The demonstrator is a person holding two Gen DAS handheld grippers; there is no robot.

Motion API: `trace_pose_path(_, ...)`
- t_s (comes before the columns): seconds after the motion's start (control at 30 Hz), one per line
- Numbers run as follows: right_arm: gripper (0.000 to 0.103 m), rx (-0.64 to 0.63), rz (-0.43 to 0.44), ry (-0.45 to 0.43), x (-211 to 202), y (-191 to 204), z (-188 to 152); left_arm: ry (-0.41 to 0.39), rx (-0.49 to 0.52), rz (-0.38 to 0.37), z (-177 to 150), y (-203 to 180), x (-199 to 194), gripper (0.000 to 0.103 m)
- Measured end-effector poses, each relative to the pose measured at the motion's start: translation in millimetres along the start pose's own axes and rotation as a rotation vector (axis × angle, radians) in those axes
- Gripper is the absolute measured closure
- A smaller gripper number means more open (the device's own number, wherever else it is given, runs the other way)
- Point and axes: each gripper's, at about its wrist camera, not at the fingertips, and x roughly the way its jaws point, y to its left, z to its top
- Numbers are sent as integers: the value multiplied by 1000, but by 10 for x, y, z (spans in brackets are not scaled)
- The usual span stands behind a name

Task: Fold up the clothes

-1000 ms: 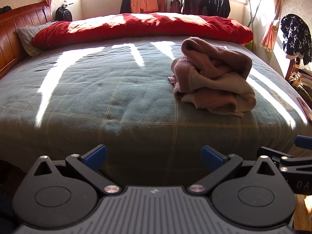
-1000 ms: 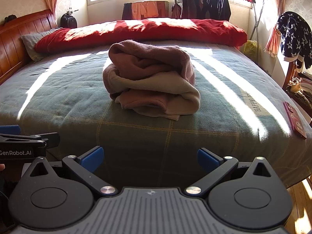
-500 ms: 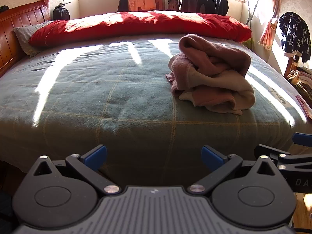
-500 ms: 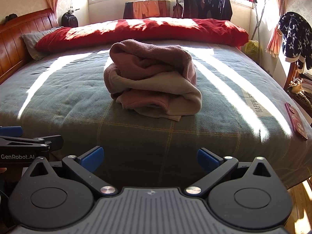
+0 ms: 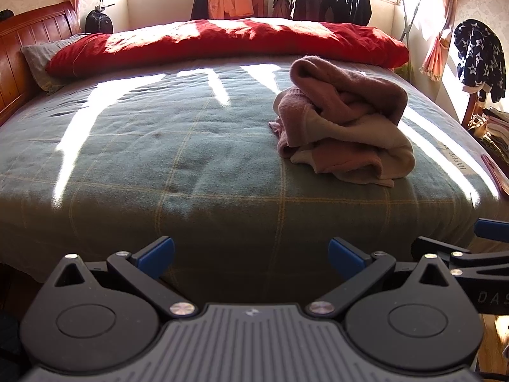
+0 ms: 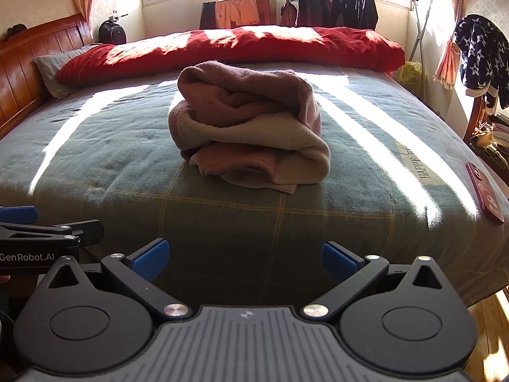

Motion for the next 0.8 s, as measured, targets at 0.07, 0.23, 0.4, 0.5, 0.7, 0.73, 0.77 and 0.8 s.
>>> trace_pose_path(0.07, 0, 1, -1, 2, 6, 1, -3, 0, 0, -1, 3, -2, -2, 0)
trace_pose_path(0.23, 0, 2, -1, 5, 12, -1, -9, -2, 2, -3, -2, -7, -10, 0)
trace_pose_path(0.4, 0, 3, 1, 4, 11, 0, -17, -3, -3, -4, -1, -2, -11, 0)
trace_pose_path(0.5, 0, 4, 3, 6, 13, -1, -22, -3, -4, -4, -7, -3, -10, 0)
trace_pose_path(0.7, 0, 5, 3, 8, 16, 4, -26, 0, -2, -6, -11, -10, -8, 0)
trace_pose_path(0.73, 0, 5, 4, 8, 17, 4, -26, 1, -2, -6, -12, -10, -8, 0)
trace_pose_path(0.77, 0, 5, 4, 8, 17, 5, -27, 1, -2, -6, -13, -10, -8, 0)
trace_pose_path(0.8, 0, 6, 4, 8, 15, 4, -28, 1, -2, -6, -13, -10, -8, 0)
